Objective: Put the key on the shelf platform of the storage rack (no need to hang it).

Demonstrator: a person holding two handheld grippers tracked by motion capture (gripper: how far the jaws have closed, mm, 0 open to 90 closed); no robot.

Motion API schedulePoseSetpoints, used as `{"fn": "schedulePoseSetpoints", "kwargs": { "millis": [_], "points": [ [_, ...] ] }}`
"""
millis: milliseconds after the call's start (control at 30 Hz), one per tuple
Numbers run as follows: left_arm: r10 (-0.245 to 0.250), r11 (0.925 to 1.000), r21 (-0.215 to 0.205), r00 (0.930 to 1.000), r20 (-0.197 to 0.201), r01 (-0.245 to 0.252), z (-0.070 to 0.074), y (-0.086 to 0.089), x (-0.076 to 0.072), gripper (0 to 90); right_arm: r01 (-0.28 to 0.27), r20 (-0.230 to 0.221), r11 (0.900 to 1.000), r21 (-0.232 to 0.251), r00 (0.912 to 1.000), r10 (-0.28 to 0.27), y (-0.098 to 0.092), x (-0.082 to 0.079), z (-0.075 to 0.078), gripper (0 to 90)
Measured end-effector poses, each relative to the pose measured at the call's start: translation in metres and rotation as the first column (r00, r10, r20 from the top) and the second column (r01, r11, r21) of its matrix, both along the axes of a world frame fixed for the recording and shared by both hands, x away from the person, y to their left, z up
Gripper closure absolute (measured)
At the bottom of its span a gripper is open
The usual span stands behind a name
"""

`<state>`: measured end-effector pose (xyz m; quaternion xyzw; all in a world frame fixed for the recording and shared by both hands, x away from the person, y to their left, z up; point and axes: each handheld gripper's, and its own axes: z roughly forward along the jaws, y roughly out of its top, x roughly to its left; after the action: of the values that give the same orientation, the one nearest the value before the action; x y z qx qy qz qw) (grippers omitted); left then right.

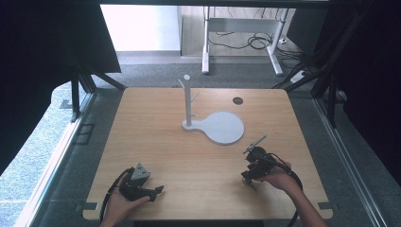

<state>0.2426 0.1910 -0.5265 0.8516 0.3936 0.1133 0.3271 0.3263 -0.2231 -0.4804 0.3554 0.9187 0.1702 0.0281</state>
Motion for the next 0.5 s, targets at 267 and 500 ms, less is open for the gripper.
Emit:
{"fn": "schedulePoseSetpoints", "kwargs": {
  "millis": [267, 500],
  "points": [
    [0.001, 1.0000, 0.000, 1.0000, 0.001, -0.001, -0.0001, -0.0007, -0.0003, 25.6, -0.012, -0.033, 1.000, 0.001, 0.9994, 0.012, 0.0046, 0.0000, -0.0069, 61.2],
    [0.000, 1.0000, 0.001, 1.0000, 0.002, 0.000, -0.0006, -0.0005, -0.0001, 25.6, -0.002, -0.058, 1.000, 0.002, 0.9983, 0.002, 0.0056, 0.0020, -0.0091, 67.8]
  ]
}}
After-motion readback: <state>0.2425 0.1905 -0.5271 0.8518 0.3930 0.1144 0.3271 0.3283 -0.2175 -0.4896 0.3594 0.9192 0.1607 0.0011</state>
